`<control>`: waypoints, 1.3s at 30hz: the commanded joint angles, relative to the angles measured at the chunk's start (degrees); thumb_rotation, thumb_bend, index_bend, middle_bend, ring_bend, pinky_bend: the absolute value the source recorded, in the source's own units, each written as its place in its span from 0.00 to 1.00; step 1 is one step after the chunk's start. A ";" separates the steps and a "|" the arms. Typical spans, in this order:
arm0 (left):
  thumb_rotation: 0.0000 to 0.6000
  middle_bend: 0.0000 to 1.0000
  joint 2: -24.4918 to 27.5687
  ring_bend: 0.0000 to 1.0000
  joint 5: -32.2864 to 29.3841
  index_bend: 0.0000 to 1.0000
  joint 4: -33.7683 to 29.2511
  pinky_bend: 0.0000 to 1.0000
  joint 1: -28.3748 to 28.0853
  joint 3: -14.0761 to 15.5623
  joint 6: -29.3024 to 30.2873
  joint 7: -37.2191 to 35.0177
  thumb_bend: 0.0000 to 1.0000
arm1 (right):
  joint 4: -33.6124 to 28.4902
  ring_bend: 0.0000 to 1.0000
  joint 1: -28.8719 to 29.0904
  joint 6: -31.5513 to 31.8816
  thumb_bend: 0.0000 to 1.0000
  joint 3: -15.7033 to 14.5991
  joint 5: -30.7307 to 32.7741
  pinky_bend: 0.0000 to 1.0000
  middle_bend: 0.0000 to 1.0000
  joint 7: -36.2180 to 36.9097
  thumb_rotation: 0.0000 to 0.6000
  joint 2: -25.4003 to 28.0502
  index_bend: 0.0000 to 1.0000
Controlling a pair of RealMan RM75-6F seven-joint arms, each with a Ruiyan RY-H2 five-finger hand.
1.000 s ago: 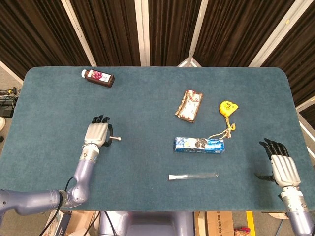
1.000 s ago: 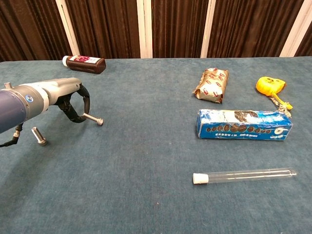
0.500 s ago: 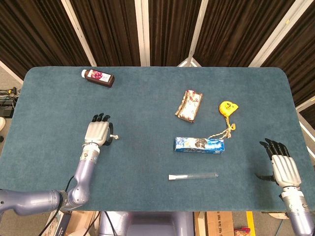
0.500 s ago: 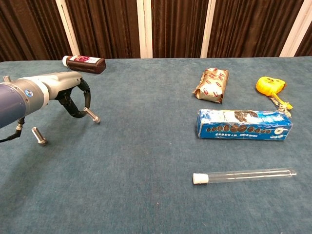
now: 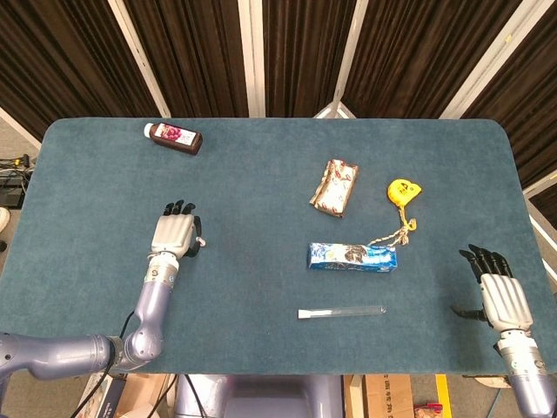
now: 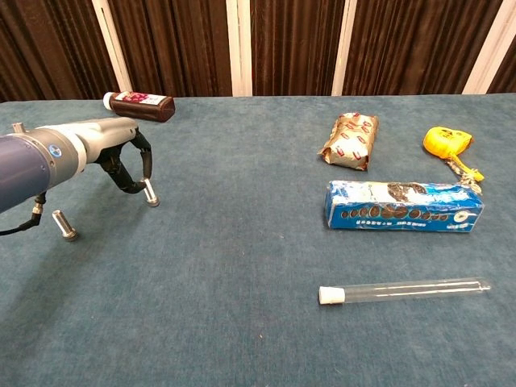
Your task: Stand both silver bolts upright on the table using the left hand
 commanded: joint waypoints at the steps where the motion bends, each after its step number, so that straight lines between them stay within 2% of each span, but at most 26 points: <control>1: 1.00 0.10 0.03 0.00 -0.82 0.44 -0.30 0.00 -0.26 -0.24 0.07 0.62 0.51 | -0.01 0.06 -0.02 -0.02 0.11 0.00 0.05 0.00 0.09 0.05 1.00 0.08 0.16; 9: 1.00 0.10 0.25 0.00 -0.88 0.36 -0.56 0.00 -0.39 -0.26 -1.24 0.17 0.49 | 0.02 0.06 0.07 -0.15 0.11 0.03 0.03 0.00 0.09 0.22 1.00 0.08 0.16; 12: 1.00 0.09 1.25 0.00 0.11 0.32 -2.52 0.00 -0.27 -0.62 -1.06 -0.46 0.47 | 0.07 0.06 0.09 -0.17 0.11 0.03 0.02 0.00 0.09 0.27 1.00 0.06 0.16; 16: 1.00 0.07 4.38 0.00 4.24 0.28 -8.10 0.00 0.71 -1.41 2.17 -1.84 0.46 | 0.17 0.06 0.13 -0.26 0.11 0.02 0.04 0.00 0.09 0.32 1.00 0.01 0.16; 19: 1.00 0.05 7.61 0.00 11.02 0.25 -13.36 0.00 2.41 -0.44 8.37 -1.61 0.46 | 0.28 0.06 0.12 -0.17 0.11 0.07 0.06 0.00 0.09 0.27 1.00 -0.03 0.16; 21: 1.00 0.04 9.57 0.00 14.98 0.24 -16.52 0.00 3.85 0.86 12.20 -1.10 0.46 | 0.31 0.06 0.11 -0.16 0.11 0.06 0.09 0.00 0.09 0.20 1.00 -0.06 0.16; 23: 1.00 0.04 13.50 0.00 20.80 0.24 -22.53 0.00 7.44 3.55 19.08 -0.71 0.46 | 0.19 0.06 0.10 -0.02 0.11 -0.02 -0.10 0.00 0.09 -0.12 1.00 -0.07 0.16; 24: 1.00 0.04 14.48 0.00 22.31 0.24 -23.91 0.00 8.46 4.37 20.68 -0.81 0.46 | 0.15 0.06 0.10 0.04 0.11 -0.04 -0.16 0.00 0.09 -0.22 1.00 -0.10 0.16; 26: 1.00 0.04 18.69 0.00 29.40 0.24 -28.50 0.00 13.05 8.56 26.69 -2.06 0.46 | -0.18 0.06 0.06 0.32 0.11 -0.13 -0.38 0.00 0.09 -0.77 1.00 -0.19 0.16; 29: 1.00 0.04 23.25 0.00 36.06 0.24 -31.01 0.00 18.39 13.39 30.91 -6.54 0.46 | -0.65 0.06 -0.03 0.83 0.11 -0.16 -0.62 0.00 0.09 -1.56 1.00 -0.20 0.16; 32: 1.00 0.04 27.75 0.00 39.96 0.23 -31.68 0.00 23.51 17.91 32.20 -14.48 0.46 | -1.02 0.06 -0.17 1.42 0.11 -0.14 -0.78 0.00 0.09 -2.32 1.00 -0.20 0.16; 35: 1.00 0.04 31.43 0.00 42.66 0.23 -29.56 0.00 28.17 21.54 32.61 -23.99 0.46 | -1.08 0.06 -0.28 2.27 0.11 -0.17 -1.39 0.00 0.09 -3.14 1.00 -0.21 0.16; 39: 1.00 0.04 32.86 0.00 44.44 0.23 -23.75 0.00 32.62 23.54 33.02 -33.67 0.46 | -0.66 0.06 -0.52 4.22 0.11 -0.28 -2.97 0.00 0.09 -4.67 1.00 -0.44 0.16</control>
